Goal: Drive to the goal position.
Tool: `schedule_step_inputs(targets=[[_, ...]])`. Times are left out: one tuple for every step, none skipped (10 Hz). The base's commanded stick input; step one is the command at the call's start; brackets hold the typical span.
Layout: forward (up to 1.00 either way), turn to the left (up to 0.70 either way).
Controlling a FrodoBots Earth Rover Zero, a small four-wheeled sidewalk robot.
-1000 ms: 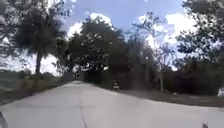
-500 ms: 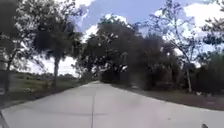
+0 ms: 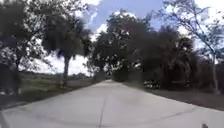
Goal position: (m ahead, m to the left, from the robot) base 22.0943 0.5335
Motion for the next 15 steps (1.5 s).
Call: schedule_step_inputs(targets=[[0.85, 0.0], [0.85, 0.0], [0.85, 0.0], [0.85, 0.0], [0.85, 0.0], [0.85, 0.0], [0.85, 0.0], [0.85, 0.0], [0.85, 0.0], [0.85, 0.0], [0.85, 0.0], [0.85, 0.0], [0.85, 0.0], [0.85, 0.0], [0.85, 0.0]])
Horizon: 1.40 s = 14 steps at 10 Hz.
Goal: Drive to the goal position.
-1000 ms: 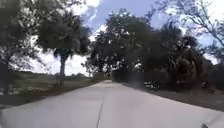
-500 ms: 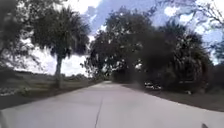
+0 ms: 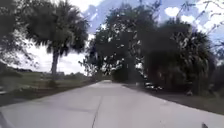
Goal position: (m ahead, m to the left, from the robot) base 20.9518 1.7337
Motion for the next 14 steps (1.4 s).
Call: schedule_step_inputs(targets=[[0.85, 0.0], [0.85, 0.0], [0.85, 0.0], [0.85, 0.0], [0.85, 0.0], [0.85, 0.0], [0.85, 0.0], [0.85, 0.0], [0.85, 0.0], [0.85, 0.0], [0.85, 0.0], [0.85, 0.0], [0.85, 0.0], [0.85, 0.0]])
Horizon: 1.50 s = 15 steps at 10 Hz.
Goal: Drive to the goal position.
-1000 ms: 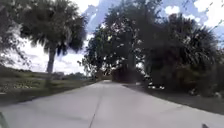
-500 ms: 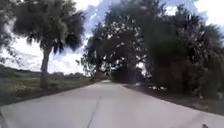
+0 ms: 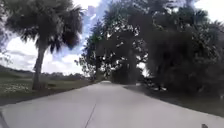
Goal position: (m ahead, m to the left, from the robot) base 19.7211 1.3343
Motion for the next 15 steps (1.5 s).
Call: schedule_step_inputs(targets=[[0.85, 0.0], [0.85, 0.0], [0.85, 0.0], [0.85, 0.0], [0.85, 0.0], [0.85, 0.0], [0.85, 0.0], [0.85, 0.0], [0.85, 0.0], [0.85, 0.0], [0.85, 0.0], [0.85, 0.0], [0.85, 0.0], [0.85, 0.0], [0.85, 0.0]])
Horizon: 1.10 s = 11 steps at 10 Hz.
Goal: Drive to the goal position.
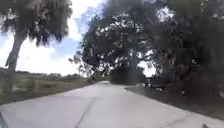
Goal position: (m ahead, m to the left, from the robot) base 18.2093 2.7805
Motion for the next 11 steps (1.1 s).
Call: schedule_step_inputs(targets=[[0.85, 0.0], [0.85, 0.0], [0.85, 0.0], [0.85, 0.0], [0.85, 0.0], [0.85, 0.0], [0.85, 0.0], [0.85, 0.0], [0.85, 0.0], [0.85, 0.0], [0.85, 0.0]])
